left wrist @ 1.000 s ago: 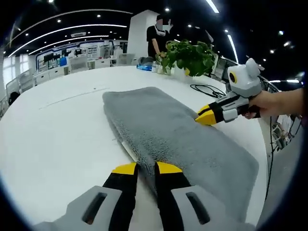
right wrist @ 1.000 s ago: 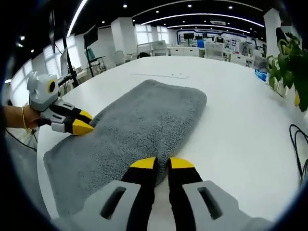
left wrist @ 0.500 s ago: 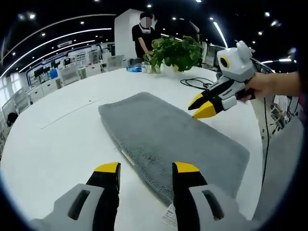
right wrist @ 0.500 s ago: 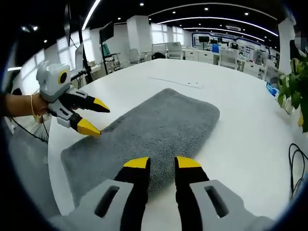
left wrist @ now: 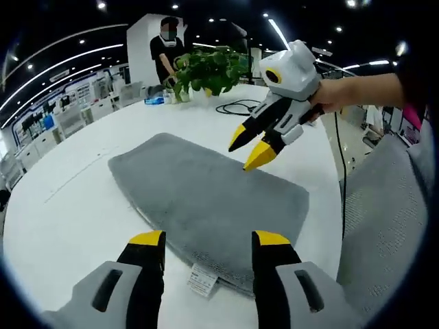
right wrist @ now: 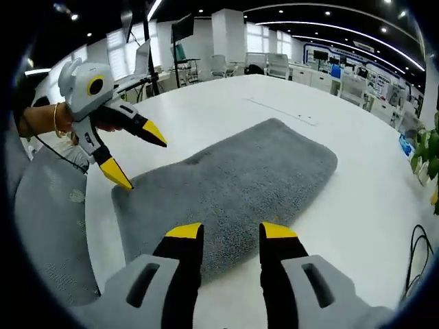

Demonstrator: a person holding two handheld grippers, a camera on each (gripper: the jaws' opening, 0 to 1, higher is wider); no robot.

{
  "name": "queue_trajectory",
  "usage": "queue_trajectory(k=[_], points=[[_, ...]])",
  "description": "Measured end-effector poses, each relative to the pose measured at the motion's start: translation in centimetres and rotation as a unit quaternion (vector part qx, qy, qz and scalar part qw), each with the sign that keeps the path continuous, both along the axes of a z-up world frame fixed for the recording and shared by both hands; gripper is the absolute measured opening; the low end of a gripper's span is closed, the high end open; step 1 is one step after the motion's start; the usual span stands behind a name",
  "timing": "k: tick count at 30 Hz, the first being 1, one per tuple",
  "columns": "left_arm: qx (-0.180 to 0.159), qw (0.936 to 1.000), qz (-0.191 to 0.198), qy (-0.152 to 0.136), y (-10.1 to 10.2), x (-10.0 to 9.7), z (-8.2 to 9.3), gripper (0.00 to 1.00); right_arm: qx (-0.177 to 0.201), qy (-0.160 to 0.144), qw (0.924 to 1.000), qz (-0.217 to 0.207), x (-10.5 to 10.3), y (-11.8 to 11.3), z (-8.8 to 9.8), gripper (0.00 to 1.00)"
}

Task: Fold the towel on the table until its edges align and the towel forms a compact rectangular stack.

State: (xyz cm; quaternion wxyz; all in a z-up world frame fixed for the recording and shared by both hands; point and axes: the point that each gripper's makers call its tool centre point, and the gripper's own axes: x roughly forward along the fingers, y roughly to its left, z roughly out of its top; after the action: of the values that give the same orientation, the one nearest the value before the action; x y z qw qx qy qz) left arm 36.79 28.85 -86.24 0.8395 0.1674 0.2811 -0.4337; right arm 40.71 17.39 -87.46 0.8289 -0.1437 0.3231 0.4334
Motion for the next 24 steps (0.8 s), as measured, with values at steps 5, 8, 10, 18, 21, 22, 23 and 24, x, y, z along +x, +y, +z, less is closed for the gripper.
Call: queue_trajectory(k=[5, 8, 10, 18, 21, 22, 23, 24], points=[[0.013, 0.9994, -0.031, 0.006, -0.6, -1.7, -0.5, 0.54, -0.001, 0.004, 0.9997, 0.024, -1.5, 0.5, 0.0, 0.32], [0.028, 0.9980, -0.056, 0.007, -1.1, -2.7, -0.9, 0.54, -0.007, 0.003, 0.9988, 0.047, -2.8, 0.8, -0.1, 0.32], [0.038, 0.9967, -0.071, 0.006, -1.5, -3.3, -1.2, 0.53, -0.009, 0.004, 0.9983, 0.058, -3.5, 1.0, -0.2, 0.32], [0.055, 0.9938, -0.095, 0.019, -2.6, -5.0, -2.4, 0.49, -0.011, 0.013, 0.9971, 0.074, -5.4, 0.8, -1.0, 0.32], [0.065, 0.9924, -0.103, 0.018, -2.7, -5.3, -2.7, 0.48, -0.007, 0.018, 0.9962, 0.085, -6.3, 1.0, -1.0, 0.32], [0.070, 0.9922, -0.102, 0.015, -2.7, -5.3, -2.9, 0.47, -0.004, 0.019, 0.9958, 0.090, -6.7, 1.2, -1.0, 0.32], [0.074, 0.9921, -0.101, 0.013, -2.6, -5.3, -3.0, 0.47, -0.003, 0.019, 0.9955, 0.093, -6.9, 1.3, -1.0, 0.32], [0.077, 0.9921, -0.099, 0.011, -2.5, -5.2, -3.2, 0.46, -0.004, 0.019, 0.9951, 0.097, -7.2, 1.4, -1.0, 0.31]])
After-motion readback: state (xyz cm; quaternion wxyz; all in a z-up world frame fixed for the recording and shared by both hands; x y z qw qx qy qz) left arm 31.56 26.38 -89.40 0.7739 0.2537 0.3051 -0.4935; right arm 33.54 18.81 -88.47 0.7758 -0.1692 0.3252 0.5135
